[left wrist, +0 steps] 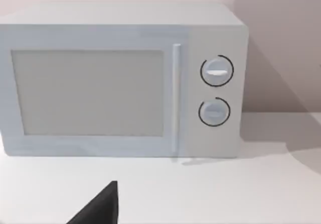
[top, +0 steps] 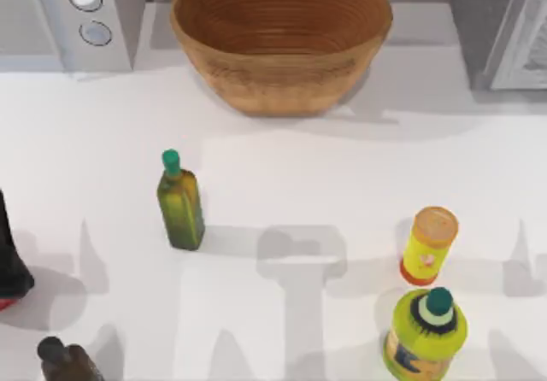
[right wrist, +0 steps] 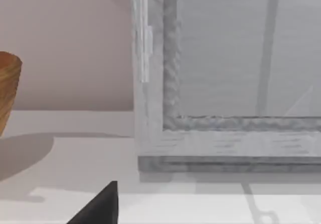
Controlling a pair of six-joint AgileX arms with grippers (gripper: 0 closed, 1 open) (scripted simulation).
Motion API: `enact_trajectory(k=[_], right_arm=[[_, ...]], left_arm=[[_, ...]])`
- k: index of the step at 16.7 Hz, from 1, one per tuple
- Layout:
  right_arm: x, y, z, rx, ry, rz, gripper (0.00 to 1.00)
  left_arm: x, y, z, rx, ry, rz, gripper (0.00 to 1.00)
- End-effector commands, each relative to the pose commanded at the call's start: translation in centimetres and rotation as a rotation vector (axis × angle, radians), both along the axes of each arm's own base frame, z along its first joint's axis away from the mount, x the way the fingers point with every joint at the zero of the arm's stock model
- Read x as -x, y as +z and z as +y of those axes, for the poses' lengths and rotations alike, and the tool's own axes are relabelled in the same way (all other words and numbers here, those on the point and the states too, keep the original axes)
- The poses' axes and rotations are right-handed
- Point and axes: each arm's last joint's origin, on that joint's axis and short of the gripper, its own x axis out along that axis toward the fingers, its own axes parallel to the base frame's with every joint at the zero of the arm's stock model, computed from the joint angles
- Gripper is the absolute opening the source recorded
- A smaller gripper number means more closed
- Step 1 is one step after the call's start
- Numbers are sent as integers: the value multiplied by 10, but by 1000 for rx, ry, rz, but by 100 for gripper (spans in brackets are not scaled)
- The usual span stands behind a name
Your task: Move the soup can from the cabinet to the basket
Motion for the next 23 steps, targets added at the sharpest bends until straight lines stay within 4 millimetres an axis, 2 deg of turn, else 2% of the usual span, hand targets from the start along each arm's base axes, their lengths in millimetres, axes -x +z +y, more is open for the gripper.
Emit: enact_trajectory(k=[2, 4, 7, 9, 12, 18, 20, 23], right_arm=[[0, 0, 0, 0, 0, 0, 100], [0, 8, 0, 0, -5, 1, 100], [0, 41, 1, -1, -10, 6, 100], [-3, 75, 3, 0, -10, 9, 100], [-15, 138, 7, 1, -5, 12, 100], [-65, 264, 21, 1, 4, -1, 100], [-87, 295, 28, 1, 4, -5, 100], [-119, 327, 37, 1, 2, -2, 100]], left_arm=[[0, 0, 0, 0, 0, 0, 100], [0, 0, 0, 0, 0, 0, 100], [0, 0, 0, 0, 0, 0, 100], [0, 0, 0, 0, 0, 0, 100], [0, 0, 0, 0, 0, 0, 100], [0, 0, 0, 0, 0, 0, 100], [0, 0, 0, 0, 0, 0, 100], [0, 0, 0, 0, 0, 0, 100]])
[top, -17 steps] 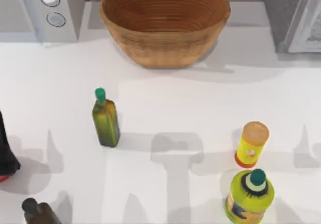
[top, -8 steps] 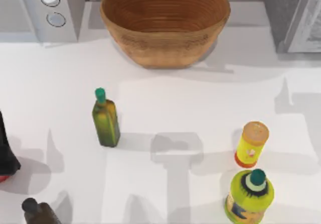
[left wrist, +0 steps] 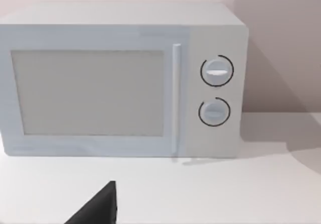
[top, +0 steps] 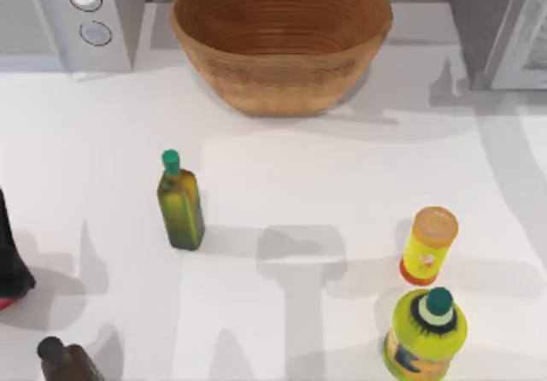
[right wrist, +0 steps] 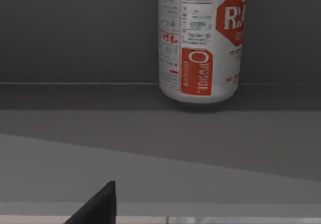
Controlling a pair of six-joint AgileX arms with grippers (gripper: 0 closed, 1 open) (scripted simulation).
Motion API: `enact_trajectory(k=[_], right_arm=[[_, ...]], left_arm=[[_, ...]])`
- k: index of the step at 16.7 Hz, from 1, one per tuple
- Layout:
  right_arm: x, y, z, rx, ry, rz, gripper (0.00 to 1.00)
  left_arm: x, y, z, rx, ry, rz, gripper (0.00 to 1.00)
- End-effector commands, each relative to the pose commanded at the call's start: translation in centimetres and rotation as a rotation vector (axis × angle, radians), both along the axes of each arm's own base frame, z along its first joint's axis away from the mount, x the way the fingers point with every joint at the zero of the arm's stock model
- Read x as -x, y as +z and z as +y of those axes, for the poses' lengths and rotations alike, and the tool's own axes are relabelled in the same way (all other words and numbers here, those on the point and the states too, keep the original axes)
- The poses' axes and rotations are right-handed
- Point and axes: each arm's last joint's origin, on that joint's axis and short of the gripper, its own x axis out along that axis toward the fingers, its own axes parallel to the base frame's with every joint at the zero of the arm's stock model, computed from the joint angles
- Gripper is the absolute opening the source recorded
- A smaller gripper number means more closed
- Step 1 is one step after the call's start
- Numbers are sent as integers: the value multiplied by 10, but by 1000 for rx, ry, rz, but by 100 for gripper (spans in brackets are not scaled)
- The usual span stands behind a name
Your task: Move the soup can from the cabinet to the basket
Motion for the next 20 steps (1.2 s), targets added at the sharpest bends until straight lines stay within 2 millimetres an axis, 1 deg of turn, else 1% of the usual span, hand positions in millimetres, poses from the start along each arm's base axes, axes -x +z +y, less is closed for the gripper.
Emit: enact_trajectory(k=[2, 5, 10, 12, 14, 18, 20], right_arm=[[-16, 13, 6, 0, -1, 2, 100], [-30, 22, 11, -1, -2, 2, 100], [-30, 23, 10, -1, -5, 0, 100], [-35, 25, 10, -2, -5, -4, 100], [-51, 27, 11, -2, -2, -8, 100], [-106, 23, 11, -1, -10, 2, 100], [-125, 21, 8, -1, -17, -3, 100]], left_arm=[[0, 0, 0, 0, 0, 0, 100], [0, 0, 0, 0, 0, 0, 100], [0, 0, 0, 0, 0, 0, 100], [0, 0, 0, 0, 0, 0, 100], [0, 0, 0, 0, 0, 0, 100], [0, 0, 0, 0, 0, 0, 100], [0, 0, 0, 0, 0, 0, 100]])
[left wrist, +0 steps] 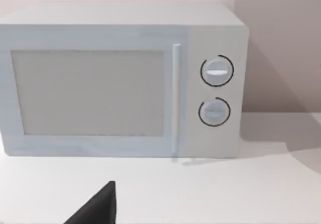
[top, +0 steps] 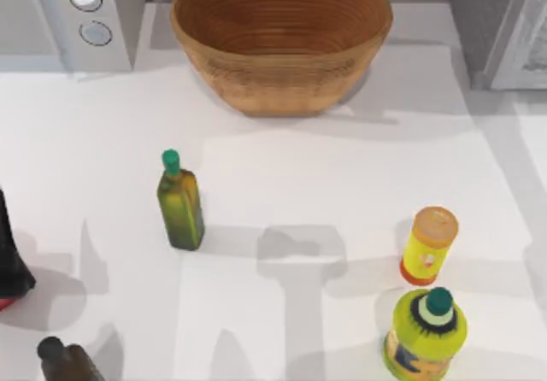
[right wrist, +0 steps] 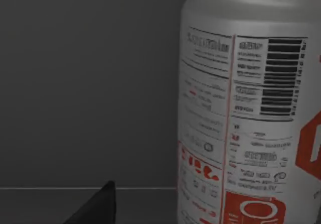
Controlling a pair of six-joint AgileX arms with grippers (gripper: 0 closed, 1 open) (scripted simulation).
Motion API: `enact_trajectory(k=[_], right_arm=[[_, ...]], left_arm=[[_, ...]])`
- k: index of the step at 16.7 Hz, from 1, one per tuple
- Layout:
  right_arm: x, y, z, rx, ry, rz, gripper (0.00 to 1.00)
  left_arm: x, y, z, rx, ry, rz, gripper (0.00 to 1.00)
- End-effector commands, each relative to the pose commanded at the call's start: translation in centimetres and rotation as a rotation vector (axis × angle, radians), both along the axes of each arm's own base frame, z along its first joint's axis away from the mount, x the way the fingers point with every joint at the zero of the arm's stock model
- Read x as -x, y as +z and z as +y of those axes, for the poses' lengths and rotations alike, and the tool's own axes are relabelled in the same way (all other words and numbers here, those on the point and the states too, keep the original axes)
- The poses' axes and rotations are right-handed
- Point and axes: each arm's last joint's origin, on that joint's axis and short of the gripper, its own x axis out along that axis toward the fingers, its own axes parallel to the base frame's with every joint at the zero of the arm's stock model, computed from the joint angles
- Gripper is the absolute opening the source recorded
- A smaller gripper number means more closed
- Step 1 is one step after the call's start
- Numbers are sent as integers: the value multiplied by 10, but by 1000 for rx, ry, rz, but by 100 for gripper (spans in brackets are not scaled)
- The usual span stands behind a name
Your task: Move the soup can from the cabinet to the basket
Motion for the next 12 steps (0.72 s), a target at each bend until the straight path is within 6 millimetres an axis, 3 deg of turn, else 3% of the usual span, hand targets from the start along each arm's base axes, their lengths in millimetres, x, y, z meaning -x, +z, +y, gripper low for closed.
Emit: enact_trajectory(k=[7, 12], right_arm=[[-9, -1, 0, 0, -1, -1, 100], [-36, 3, -1, -1, -3, -5, 100]], left_arm=[[0, 0, 0, 0, 0, 0, 100], [0, 0, 0, 0, 0, 0, 100]])
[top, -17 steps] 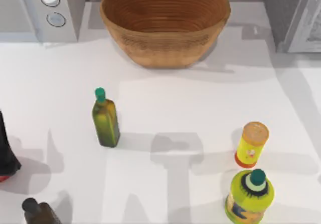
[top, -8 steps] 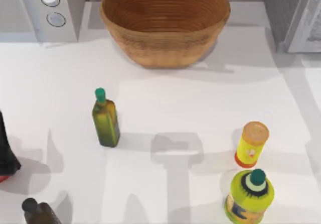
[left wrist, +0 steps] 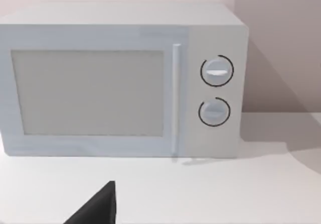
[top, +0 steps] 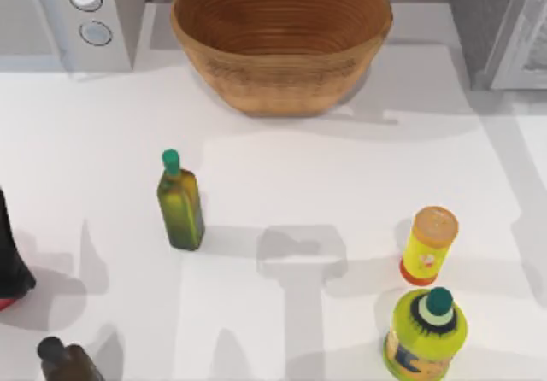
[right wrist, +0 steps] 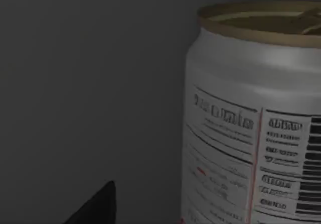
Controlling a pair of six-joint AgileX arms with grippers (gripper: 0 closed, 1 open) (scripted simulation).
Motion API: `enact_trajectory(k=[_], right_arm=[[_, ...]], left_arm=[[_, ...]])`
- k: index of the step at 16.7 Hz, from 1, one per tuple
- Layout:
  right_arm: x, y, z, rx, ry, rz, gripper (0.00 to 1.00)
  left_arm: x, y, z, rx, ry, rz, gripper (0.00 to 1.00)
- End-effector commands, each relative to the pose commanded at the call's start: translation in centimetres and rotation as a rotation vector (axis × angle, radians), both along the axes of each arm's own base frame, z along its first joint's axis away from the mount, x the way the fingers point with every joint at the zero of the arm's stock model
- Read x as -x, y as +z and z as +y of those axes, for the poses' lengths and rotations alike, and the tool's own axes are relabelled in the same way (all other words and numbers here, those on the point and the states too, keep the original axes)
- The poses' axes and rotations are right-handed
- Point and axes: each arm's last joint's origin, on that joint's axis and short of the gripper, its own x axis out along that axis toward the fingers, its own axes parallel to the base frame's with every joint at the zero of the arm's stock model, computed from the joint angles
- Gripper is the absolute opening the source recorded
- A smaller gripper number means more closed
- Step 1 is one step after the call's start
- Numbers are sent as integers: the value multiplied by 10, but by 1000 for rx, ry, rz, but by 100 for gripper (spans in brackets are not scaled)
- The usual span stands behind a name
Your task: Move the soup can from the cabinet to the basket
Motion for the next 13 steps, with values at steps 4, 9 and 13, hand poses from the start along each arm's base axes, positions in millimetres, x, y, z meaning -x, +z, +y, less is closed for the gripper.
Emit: enact_trajectory(k=[4, 9, 13], right_arm=[[-23, -1, -1, 0, 0, 0, 100], [-30, -3, -2, 0, 0, 0, 100], [-30, -3, -2, 0, 0, 0, 77]], left_arm=[[0, 0, 0, 0, 0, 0, 100], [0, 0, 0, 0, 0, 0, 100], [0, 0, 0, 0, 0, 0, 100]])
